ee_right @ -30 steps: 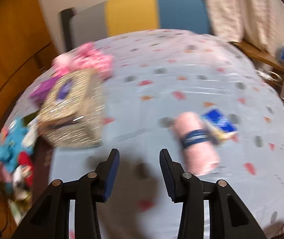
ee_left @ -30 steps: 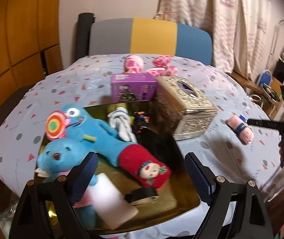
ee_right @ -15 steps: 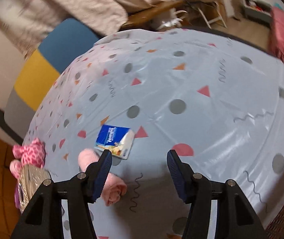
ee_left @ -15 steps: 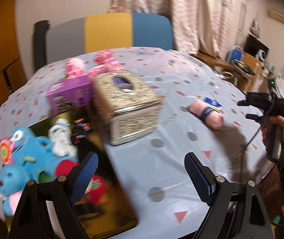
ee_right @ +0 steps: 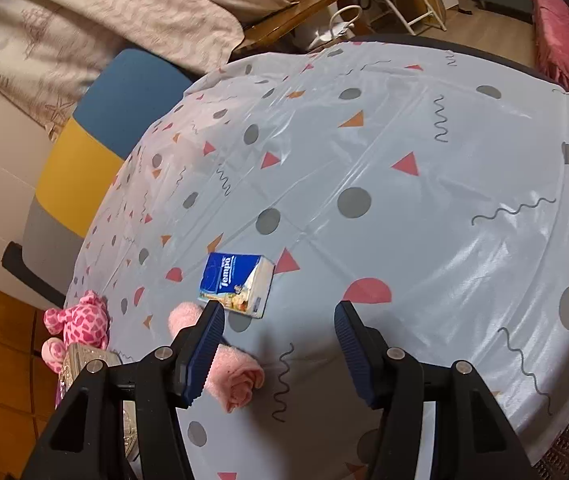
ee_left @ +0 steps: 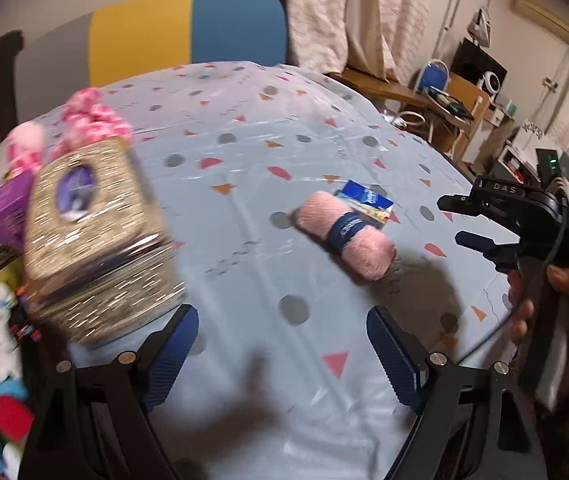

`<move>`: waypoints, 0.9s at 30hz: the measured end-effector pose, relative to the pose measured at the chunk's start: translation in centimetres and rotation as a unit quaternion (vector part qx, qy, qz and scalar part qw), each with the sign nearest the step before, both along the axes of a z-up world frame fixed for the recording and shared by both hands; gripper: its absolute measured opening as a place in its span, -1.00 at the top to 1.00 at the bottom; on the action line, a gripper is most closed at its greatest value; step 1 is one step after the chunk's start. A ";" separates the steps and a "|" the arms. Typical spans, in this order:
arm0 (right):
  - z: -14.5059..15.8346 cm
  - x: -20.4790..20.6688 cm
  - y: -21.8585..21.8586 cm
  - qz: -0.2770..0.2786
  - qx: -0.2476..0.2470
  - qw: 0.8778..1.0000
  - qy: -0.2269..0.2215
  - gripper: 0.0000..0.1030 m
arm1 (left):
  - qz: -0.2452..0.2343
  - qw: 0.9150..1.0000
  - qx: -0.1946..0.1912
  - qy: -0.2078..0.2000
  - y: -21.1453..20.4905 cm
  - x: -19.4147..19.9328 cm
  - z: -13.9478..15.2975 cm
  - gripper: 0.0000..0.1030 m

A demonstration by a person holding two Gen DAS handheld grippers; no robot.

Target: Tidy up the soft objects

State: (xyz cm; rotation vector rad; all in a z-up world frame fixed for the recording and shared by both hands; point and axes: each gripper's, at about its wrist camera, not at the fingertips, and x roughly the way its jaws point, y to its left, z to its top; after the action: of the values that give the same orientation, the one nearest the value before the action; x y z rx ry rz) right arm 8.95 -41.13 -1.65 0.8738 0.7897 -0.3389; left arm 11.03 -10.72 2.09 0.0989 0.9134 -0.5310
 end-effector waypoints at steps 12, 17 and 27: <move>0.2 -0.2 -0.3 -0.003 0.014 1.000 -0.018 -0.13 | -0.010 0.998 -0.010 0.064 -9.8 5.5 -3.4 -0.66; 0.1 -0.2 -0.4 0.000 0.023 0.999 -0.022 -0.13 | 0.008 0.996 -0.018 0.086 -12.3 7.8 -4.4 -0.69; -0.1 0.3 -0.1 0.008 0.023 1.000 -0.019 -0.13 | 0.016 0.995 0.025 0.099 -15.5 11.0 -9.0 -0.08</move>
State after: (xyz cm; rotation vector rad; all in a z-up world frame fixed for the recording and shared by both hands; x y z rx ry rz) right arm 9.21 -41.22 -1.79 0.9142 0.7704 -0.2900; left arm 22.02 -26.23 -6.95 0.0779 1.1206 -0.4936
